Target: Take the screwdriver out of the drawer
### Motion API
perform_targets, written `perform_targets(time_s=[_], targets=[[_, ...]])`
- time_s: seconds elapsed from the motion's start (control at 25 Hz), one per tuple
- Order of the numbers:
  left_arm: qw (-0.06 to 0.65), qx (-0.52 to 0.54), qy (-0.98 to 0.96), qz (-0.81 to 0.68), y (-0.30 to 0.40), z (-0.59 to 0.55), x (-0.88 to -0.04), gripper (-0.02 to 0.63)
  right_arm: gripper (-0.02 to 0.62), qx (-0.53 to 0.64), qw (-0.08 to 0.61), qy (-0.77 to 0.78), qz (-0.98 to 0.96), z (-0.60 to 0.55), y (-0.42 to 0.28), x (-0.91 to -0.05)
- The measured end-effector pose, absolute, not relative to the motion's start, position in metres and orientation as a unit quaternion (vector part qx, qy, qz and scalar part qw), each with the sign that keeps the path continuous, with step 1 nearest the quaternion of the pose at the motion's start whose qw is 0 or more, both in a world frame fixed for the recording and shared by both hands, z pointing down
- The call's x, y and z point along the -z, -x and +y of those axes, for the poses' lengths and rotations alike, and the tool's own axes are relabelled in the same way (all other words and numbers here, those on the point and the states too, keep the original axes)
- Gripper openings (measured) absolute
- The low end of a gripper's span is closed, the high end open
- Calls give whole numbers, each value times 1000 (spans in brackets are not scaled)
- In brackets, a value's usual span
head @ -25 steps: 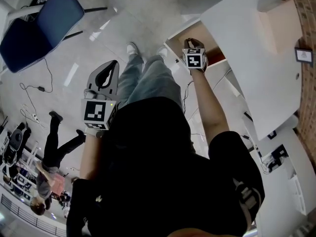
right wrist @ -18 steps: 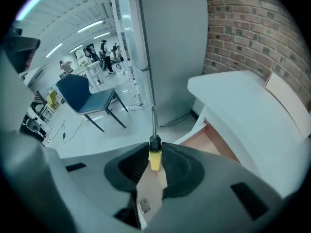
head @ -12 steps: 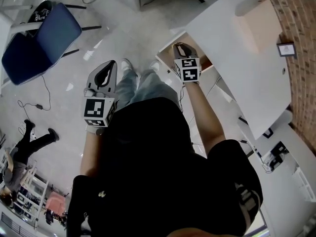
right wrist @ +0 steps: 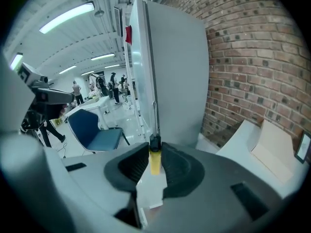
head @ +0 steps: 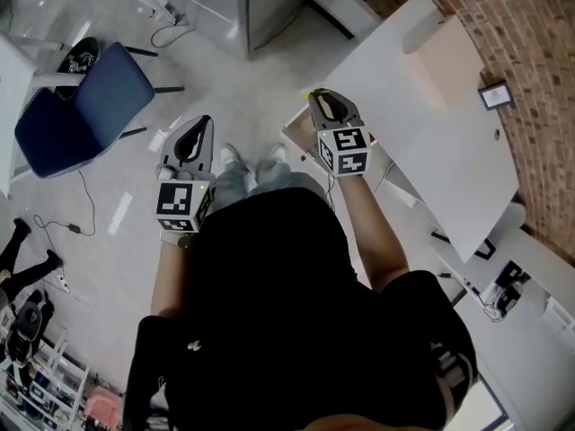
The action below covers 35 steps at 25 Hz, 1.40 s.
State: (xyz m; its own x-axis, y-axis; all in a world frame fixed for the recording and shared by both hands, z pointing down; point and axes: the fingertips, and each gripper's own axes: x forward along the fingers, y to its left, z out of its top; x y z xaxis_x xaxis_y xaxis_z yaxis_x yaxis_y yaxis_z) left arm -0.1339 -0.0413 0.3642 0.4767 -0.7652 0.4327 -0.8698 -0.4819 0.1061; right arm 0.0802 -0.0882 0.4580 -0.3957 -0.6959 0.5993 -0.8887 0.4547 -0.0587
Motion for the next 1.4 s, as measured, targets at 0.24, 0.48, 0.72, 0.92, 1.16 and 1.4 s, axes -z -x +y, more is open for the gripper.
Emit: perform_targets(time_s=[0.24,0.48,0.72,0.92,1.16,1.4], targets=[[123,-134,-854,-488,137,-58,-326,3,91,-143,215,-483,-836,-98,-61,-388],[93,-104,-858,-495,151,-72,-290,3,91,-101,178,-468,-860,-102,-31,-322],[73,-79,-855,-507,172,-75,-263,3,91,-71,150,-450,-878,-102,-9,-276],[68,-58,-850,-519,181,-80,-246,3,91,-59,126,-440,-887,-106,0,-252],[55,-54,-849,-523,192,-85,-234,3,91,-47,106,-433,-894,-109,12,-234],[56,-52,-845,-530,197,-87,-230,3,91,-38,97,-432,-896,-113,15,-224]])
